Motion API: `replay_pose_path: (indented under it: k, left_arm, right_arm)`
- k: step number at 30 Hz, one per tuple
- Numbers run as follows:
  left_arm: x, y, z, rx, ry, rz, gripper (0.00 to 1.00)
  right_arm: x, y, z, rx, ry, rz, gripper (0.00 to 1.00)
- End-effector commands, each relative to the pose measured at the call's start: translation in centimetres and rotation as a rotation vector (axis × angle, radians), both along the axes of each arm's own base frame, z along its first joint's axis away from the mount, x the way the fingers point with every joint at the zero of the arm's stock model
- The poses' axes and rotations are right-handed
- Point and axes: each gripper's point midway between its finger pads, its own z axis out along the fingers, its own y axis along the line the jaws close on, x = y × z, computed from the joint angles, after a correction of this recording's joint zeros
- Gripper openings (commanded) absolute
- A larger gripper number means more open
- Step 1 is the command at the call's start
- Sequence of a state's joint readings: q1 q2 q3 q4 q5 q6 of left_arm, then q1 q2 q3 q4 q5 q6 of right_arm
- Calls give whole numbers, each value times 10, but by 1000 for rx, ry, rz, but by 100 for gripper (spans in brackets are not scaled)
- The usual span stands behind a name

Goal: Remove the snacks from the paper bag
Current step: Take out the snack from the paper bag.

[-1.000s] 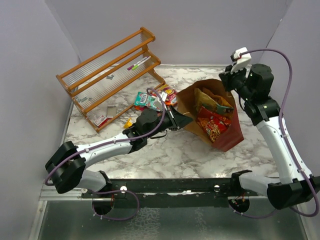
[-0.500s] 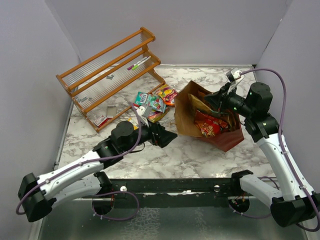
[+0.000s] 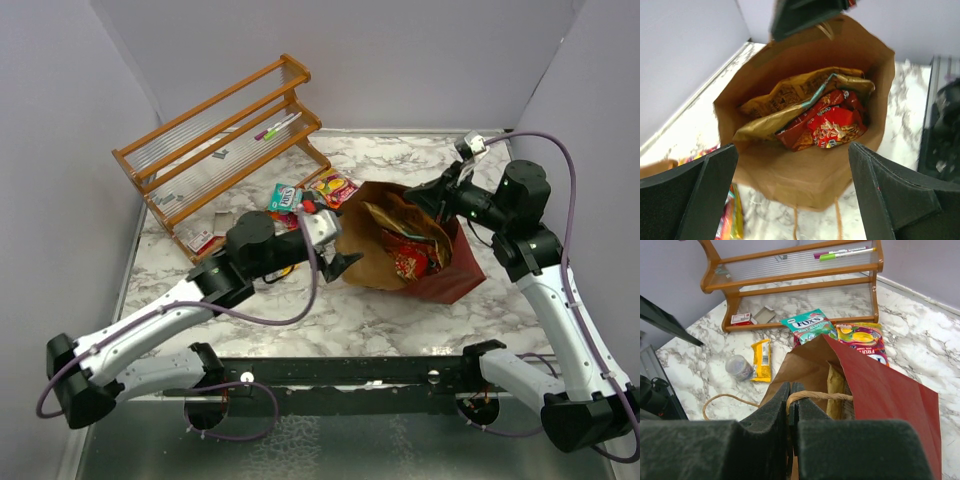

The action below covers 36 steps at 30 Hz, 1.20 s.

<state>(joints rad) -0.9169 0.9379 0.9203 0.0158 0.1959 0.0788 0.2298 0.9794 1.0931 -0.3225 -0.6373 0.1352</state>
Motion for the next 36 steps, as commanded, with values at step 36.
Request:
replay_pose_path:
  k: [36]
  left_arm:
    - [47,-170,-150,433,-462,-572,57]
  right_arm:
    - [-26,-2,26,23,-85,28,4]
